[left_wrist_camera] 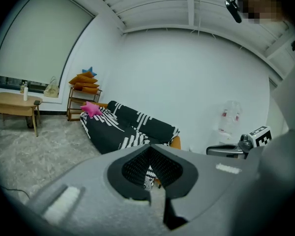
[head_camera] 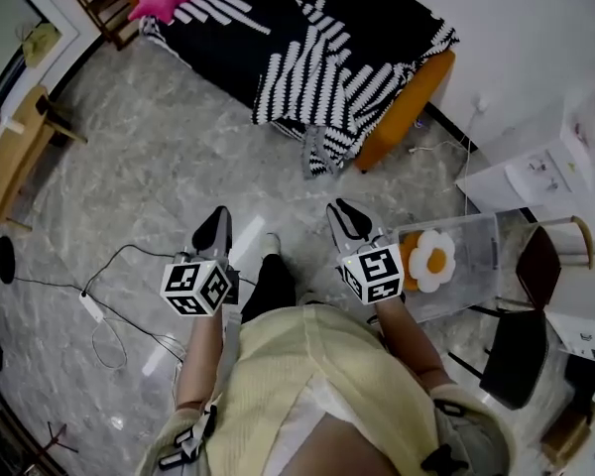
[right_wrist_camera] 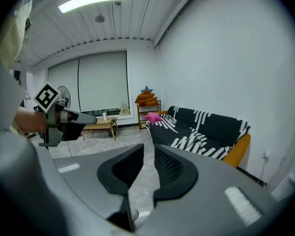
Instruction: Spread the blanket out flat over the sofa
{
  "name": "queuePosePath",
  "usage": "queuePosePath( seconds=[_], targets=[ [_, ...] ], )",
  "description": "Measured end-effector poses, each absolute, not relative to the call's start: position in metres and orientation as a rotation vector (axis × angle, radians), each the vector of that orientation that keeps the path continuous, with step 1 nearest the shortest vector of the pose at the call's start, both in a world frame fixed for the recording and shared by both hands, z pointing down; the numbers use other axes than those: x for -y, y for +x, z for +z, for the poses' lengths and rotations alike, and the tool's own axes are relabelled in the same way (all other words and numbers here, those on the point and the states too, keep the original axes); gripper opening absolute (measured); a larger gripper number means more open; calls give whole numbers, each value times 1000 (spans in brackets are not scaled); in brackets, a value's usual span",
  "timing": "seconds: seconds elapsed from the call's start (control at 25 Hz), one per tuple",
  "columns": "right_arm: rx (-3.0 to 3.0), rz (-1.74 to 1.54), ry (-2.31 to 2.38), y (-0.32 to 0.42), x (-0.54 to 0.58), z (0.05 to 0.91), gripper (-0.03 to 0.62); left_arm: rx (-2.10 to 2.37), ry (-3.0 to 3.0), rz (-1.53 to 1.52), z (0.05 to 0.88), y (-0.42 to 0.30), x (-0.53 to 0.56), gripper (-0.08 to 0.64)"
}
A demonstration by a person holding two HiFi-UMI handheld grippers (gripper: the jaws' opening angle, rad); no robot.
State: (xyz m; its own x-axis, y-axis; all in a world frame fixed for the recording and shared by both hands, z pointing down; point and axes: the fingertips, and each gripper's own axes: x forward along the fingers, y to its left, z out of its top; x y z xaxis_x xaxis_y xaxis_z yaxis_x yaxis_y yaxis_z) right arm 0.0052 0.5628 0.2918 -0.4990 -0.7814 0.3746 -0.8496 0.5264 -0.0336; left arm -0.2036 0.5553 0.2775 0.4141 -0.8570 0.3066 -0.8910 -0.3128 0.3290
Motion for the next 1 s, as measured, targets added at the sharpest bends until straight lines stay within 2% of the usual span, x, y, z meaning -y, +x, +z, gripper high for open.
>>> queuePosePath(
  seconds=[0.68,1.0],
  targets=[
    [2376,230,1228,-96,-427,312,156,1424,2178,151,311,-293,-437,1],
    [2320,138,1088,-113,-385,342,218,1435,2115,170,333,-294,-401,2]
  ],
)
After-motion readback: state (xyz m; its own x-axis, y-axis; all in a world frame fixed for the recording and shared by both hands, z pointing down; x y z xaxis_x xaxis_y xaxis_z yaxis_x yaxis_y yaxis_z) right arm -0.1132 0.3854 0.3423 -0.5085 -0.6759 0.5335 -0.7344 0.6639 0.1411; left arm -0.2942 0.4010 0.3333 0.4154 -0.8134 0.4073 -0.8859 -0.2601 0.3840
